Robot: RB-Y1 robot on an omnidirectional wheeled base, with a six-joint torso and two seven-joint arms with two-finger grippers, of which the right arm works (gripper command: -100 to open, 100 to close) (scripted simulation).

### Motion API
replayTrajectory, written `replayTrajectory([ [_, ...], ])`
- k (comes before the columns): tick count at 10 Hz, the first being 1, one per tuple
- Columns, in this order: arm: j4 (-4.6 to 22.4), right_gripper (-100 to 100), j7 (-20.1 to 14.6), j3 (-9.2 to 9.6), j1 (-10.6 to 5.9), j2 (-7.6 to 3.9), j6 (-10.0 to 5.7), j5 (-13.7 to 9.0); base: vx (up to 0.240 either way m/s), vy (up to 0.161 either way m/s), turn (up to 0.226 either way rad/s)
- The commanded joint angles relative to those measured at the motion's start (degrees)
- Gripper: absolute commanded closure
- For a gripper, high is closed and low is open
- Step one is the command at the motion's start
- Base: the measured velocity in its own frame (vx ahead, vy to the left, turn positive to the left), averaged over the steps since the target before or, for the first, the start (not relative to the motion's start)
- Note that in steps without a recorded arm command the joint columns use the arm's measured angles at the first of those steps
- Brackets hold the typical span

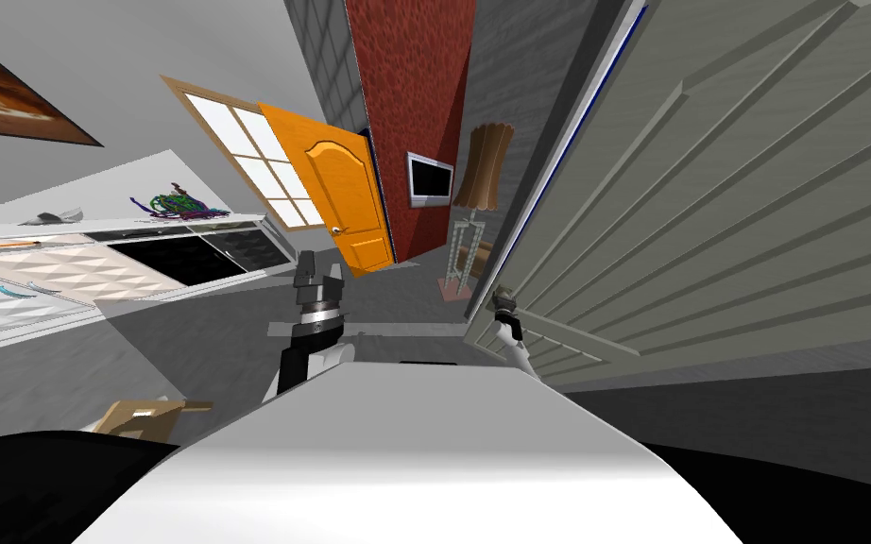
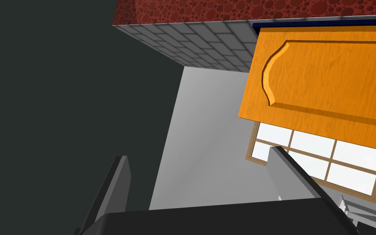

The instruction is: Pull the door open

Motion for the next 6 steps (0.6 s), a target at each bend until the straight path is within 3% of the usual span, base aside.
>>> replayTrajectory([
  [1, 0.1, 100, 0.1, 0.08, -0.07, 0.12, -0.19, 0.0, -0.011, 0.002, -0.023],
  [6, 0.1, 100, 0.1, 0.08, -0.07, 0.12, -0.19, 0.0, -0.008, 0.001, -0.001],
])
